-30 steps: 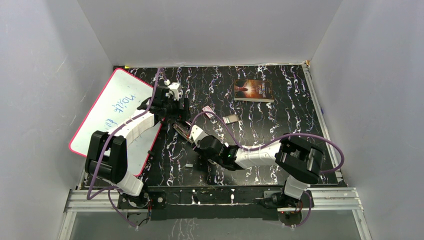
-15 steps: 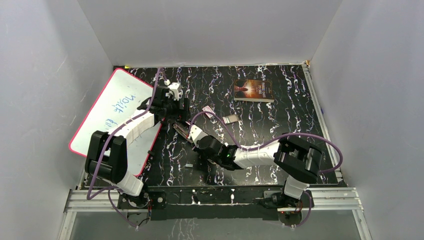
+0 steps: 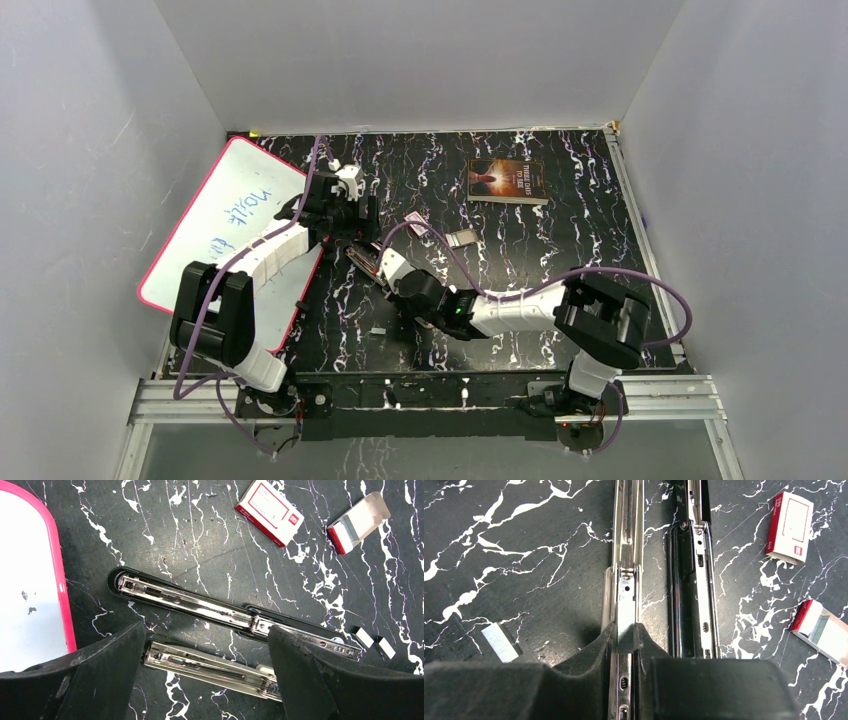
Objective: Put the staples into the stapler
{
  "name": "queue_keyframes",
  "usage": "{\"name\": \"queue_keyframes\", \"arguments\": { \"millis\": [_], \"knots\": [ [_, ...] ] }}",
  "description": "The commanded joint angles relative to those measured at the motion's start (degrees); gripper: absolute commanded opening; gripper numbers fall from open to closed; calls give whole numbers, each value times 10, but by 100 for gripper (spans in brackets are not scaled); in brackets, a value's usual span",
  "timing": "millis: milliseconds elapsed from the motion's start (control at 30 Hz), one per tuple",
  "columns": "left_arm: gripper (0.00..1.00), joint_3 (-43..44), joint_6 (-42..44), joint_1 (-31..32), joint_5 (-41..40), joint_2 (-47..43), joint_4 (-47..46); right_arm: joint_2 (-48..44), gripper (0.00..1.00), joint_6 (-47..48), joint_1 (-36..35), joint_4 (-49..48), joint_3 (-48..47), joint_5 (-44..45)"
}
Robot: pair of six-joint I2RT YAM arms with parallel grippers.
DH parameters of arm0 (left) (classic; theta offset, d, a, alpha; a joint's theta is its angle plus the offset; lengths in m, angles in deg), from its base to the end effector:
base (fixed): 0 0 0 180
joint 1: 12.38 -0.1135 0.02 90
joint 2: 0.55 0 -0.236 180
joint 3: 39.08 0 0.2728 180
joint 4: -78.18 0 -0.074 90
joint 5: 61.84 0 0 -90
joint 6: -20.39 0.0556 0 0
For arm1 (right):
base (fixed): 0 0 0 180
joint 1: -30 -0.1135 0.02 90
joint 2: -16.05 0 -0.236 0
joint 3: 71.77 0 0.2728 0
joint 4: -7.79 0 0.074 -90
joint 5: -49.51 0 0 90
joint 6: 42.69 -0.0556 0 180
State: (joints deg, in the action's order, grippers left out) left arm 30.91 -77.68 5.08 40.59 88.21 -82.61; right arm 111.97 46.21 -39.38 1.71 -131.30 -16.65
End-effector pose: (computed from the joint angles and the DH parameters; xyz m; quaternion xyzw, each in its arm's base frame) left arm 0.3535 -0.1237 0.1827 0.1204 0.8866 -0.1912 0.4037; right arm 0.1519 0.3400 0.1234 -0.3912 0.7601 0.1346 0.5011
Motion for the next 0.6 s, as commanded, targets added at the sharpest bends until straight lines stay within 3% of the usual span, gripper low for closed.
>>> {"name": "queue_keyframes", "arguments": {
  "millis": [0, 200, 567],
  "knots": [
    [92, 20, 6, -2, -3, -12, 9, -45, 17, 7, 2, 0, -25, 4],
    [92, 20, 6, -2, -3, -13, 9, -64, 17, 17, 2, 22, -24, -29],
    [92, 19, 5, -2, 0, -12, 6, -112, 16, 29, -16, 38, 32, -218]
  ]
}}
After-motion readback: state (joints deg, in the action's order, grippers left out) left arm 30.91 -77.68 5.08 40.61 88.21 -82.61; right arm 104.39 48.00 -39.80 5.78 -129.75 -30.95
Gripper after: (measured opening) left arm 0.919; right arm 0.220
